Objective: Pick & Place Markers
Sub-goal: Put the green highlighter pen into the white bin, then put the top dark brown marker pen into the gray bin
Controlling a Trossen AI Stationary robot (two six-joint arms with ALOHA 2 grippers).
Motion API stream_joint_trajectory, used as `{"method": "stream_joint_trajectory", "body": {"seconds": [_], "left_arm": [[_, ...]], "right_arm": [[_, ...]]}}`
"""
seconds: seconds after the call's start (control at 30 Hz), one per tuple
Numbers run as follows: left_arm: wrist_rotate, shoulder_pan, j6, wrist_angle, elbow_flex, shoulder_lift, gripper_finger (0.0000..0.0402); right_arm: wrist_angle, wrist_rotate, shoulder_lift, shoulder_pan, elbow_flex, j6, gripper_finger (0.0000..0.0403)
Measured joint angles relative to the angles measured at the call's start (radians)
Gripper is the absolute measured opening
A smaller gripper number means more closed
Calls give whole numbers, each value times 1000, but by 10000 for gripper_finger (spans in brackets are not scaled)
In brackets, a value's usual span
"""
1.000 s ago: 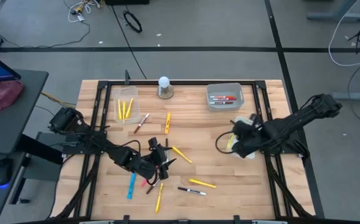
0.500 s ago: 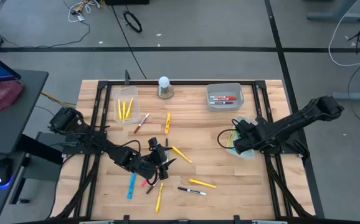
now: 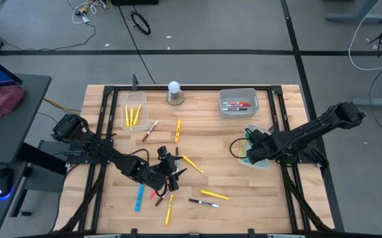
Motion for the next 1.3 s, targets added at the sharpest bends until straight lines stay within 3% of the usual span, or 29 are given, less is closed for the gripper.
{"method": "stream_joint_trajectory", "body": {"seconds": [0.27, 0.53, 0.63, 0.87, 1.0, 1.13, 1.3], "left_arm": [[0, 0, 0, 0, 0, 0, 236], [0, 0, 0, 0, 0, 0, 236], [0, 0, 0, 0, 0, 0, 236], [-21, 0, -56, -67, 0, 0, 236], [-101, 5, -275, -251, -1, 0, 236], [-47, 36, -507, -382, -3, 1, 236], [0, 74, -635, -363, -29, 1, 247]], "right_arm": [[-19, -6, 0, 0, 55, -35, 182], [52, -1, 0, 1, 244, -166, 192], [195, -1, 0, 1, 275, -271, 192], [705, -1, 14, 1, 232, -557, 192], [1015, -1, 36, 1, 142, -646, 192], [1204, -1, 62, 1, 48, -660, 192], [1308, -1, 92, 2, -32, -579, 192]]}}
